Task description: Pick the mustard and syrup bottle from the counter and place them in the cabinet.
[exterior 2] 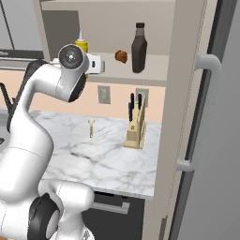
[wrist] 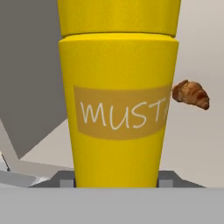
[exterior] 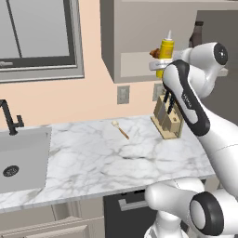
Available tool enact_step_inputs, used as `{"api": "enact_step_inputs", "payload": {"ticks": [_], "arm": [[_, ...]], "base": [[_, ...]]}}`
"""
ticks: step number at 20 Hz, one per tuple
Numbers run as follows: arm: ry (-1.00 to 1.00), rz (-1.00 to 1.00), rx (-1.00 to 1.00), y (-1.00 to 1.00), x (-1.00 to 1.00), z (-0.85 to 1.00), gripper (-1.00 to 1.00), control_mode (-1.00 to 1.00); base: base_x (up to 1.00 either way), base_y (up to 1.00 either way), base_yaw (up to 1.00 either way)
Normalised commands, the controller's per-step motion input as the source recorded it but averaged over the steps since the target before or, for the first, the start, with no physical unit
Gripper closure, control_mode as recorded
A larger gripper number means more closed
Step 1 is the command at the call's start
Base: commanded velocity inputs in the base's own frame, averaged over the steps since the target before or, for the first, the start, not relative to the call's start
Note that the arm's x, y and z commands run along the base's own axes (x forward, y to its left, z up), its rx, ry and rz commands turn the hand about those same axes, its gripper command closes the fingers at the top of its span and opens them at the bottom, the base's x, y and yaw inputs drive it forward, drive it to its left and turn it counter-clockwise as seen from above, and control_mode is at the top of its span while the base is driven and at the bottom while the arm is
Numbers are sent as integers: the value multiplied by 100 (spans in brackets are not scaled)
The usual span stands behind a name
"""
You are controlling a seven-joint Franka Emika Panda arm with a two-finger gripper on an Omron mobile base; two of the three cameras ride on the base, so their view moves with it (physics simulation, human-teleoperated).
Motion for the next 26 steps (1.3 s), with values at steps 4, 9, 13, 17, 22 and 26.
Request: {"api": "enact_step_inputs", "payload": {"ticks": [4,9,13,17,22,26], "arm": [[0,3,0,14,21,-21,100,-100],[0,4,0,11,17,-20,100,-100],[-2,4,0,1,11,-1,100,-100],[-6,3,0,0,6,8,100,-100],[-3,4,0,0,16,11,100,-100],[0,4,0,0,29,0,100,-100]], "base": [[0,0,0],[0,0,0],[0,0,0],[0,0,0],[0,0,0],[0,0,0]]}}
